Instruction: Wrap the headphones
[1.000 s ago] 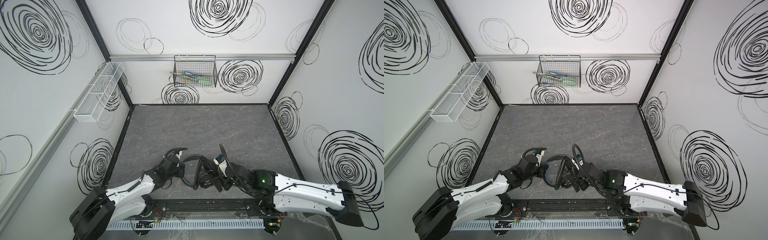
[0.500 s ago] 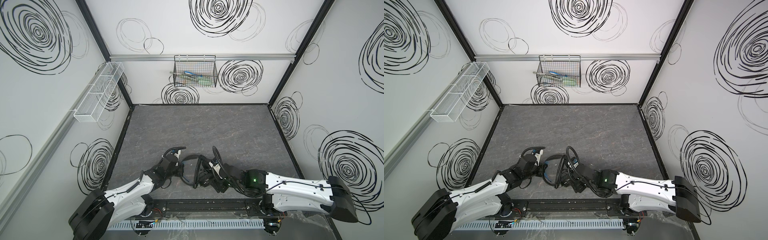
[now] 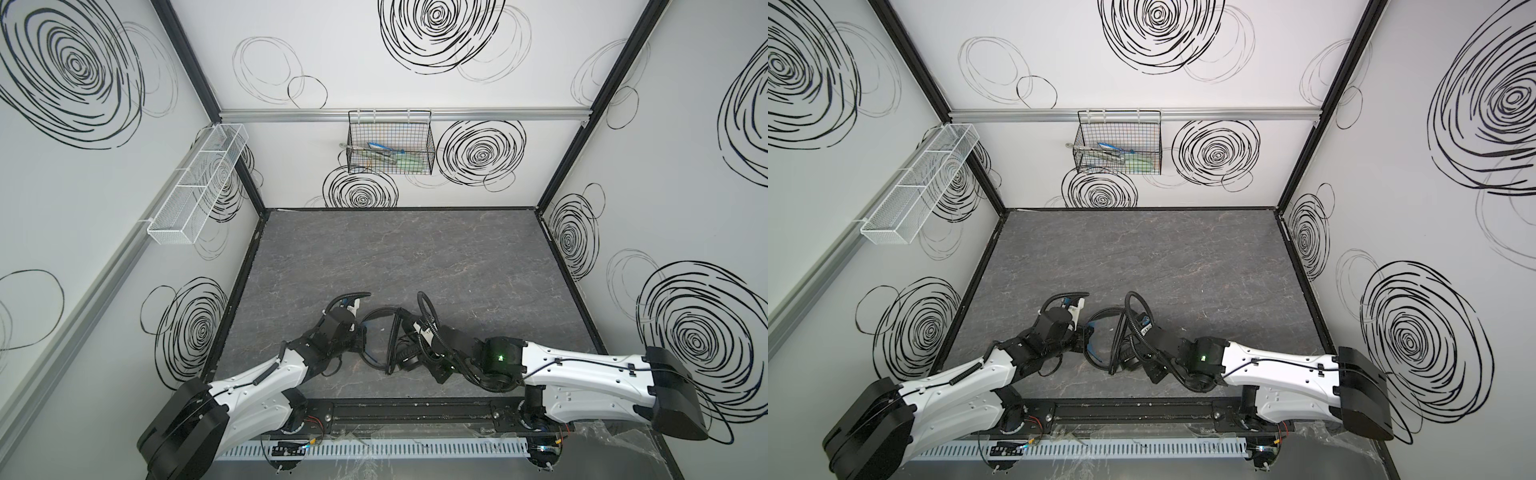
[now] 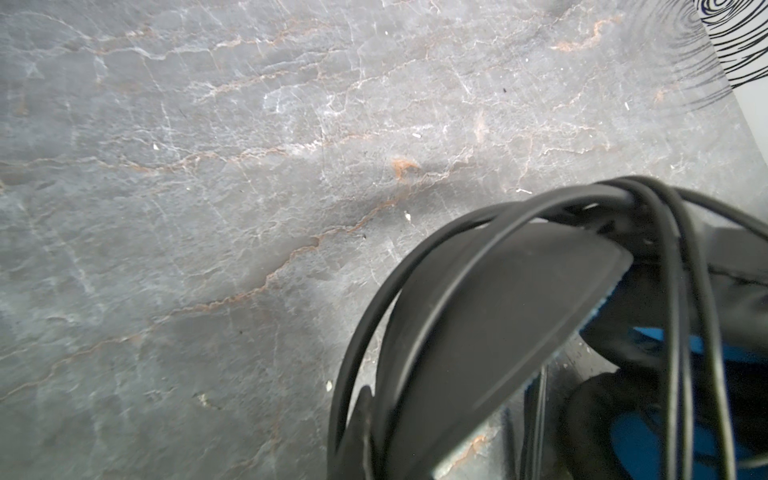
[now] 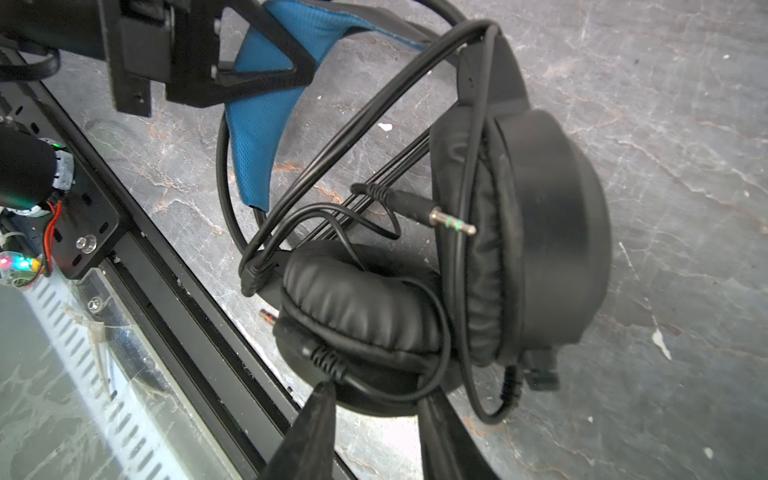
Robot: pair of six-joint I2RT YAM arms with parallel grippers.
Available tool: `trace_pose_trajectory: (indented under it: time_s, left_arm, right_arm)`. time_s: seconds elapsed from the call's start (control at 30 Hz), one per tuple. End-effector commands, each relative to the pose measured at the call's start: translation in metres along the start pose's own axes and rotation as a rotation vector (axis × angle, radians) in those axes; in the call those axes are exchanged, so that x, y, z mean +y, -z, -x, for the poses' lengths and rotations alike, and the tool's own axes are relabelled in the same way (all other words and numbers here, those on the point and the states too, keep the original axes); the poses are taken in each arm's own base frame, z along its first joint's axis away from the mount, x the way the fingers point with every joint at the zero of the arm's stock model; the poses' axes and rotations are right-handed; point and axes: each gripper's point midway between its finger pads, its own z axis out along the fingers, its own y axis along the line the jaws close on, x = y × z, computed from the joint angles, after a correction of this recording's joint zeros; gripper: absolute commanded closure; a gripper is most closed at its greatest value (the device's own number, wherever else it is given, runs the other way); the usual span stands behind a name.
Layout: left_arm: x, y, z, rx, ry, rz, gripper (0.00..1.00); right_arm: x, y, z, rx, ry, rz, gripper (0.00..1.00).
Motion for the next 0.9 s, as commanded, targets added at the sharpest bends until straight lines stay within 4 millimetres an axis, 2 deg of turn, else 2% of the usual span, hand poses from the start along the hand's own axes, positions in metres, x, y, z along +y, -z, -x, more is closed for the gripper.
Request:
trace_pose_trajectory:
  time_s: [0.0,0.07,0.2,0.5,0.67,0.87]
  left_arm:
    - [-0.019,0.003,0.018,-0.059,-0.001,-0.08,1.0]
    - [-0.019,0.003,0.018,-0.057,-0.002,-0.079,1.0]
    - [-0.019,0.003,0.018,-0.057,-0.002,-0.081,1.0]
    - [-0.019,0.004,0.018,-0.058,-0.002,-0.082,1.0]
    - [-0.019,0.003,0.018,-0.057,-0.003,-0.081,1.0]
    - [-0.02,0.004,0.018,-0.058,-0.004,-0.085,1.0]
  right_arm:
    - [-0.01,0.004,0.003,0.01,-0.003,-0.063,0.63]
    - [-0.013,0.005,0.004,0.011,-0.002,-0.081,0.56]
    - [-0.012,0.008,0.01,-0.007,0.007,-0.085,0.54]
    - [-0.011,0.008,0.026,-0.069,0.057,-0.094,0.6]
    - [-0.005,0.007,0.037,-0.079,0.079,-0.092,0.68]
    - [-0.001,0.001,0.045,-0.076,0.104,-0.101,0.72]
